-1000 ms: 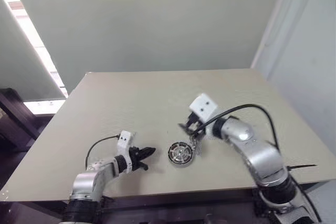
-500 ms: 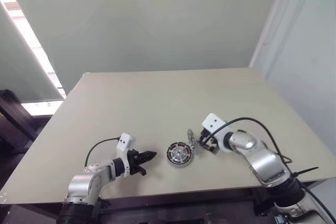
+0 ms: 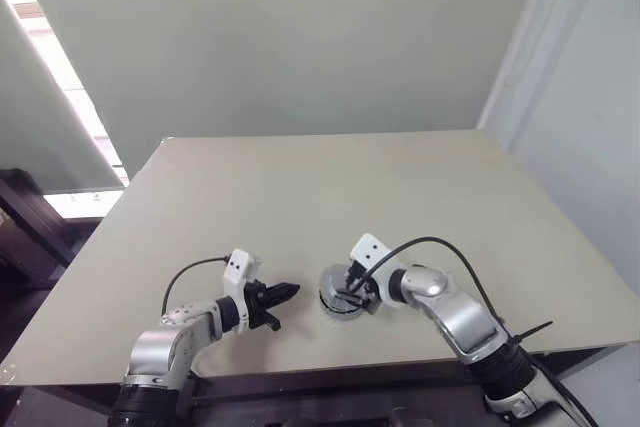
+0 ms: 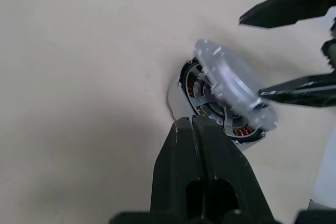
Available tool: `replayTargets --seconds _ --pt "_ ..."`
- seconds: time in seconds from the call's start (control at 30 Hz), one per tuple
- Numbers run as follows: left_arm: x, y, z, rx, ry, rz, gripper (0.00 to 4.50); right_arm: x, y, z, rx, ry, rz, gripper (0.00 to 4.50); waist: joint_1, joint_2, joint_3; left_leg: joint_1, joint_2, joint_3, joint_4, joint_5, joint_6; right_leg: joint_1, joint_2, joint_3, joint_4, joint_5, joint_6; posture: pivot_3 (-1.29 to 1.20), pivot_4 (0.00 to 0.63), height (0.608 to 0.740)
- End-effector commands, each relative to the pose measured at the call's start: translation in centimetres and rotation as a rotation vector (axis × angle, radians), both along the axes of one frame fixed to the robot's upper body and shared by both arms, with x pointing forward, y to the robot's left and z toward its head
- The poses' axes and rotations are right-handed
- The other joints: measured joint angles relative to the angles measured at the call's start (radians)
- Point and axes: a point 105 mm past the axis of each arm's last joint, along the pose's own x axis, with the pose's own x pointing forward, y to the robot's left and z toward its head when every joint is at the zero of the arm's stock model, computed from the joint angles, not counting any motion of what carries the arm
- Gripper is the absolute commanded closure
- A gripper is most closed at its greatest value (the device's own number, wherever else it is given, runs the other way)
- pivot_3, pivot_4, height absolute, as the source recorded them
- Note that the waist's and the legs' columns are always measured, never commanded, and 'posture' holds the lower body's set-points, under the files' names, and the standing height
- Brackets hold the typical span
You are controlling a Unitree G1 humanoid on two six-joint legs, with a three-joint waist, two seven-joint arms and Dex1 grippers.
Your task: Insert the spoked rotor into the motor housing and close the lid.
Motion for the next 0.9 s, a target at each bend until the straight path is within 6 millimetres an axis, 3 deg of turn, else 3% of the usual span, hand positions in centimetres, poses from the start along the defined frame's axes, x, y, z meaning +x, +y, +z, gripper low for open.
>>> replayTargets --seconds 0.03,0.5,0.9 --pt "0.3 -0.9 1.2 -0.006 -0.054 -0.027 4.50 0.1 0.5 0.8 0.049 -0.031 0.031 0.06 0.000 0.000 0.000 0.000 0.000 0.000 0.000 0.000 0.000 0.000 0.000 0.000 0.000 0.000 0.000 0.00 0.000 0.740" --pt "0.1 -1.4 1.0 -0.013 -0.039 -0.076 4.50 -0.4 -0.7 3.5 0.281 0.054 0.128 0.06 0.000 0.000 0.000 0.000 0.000 0.000 0.000 0.000 0.000 0.000 0.000 0.000 0.000 0.000 0.000 0.00 0.000 0.740" --pt "-0.2 -1.3 1.0 -0.006 -0.031 -0.097 4.50 0.2 -0.6 1.7 0.268 0.077 0.143 0.06 0.000 0.000 0.000 0.000 0.000 0.000 0.000 0.000 0.000 0.000 0.000 0.000 0.000 0.000 0.000 0.00 0.000 0.740"
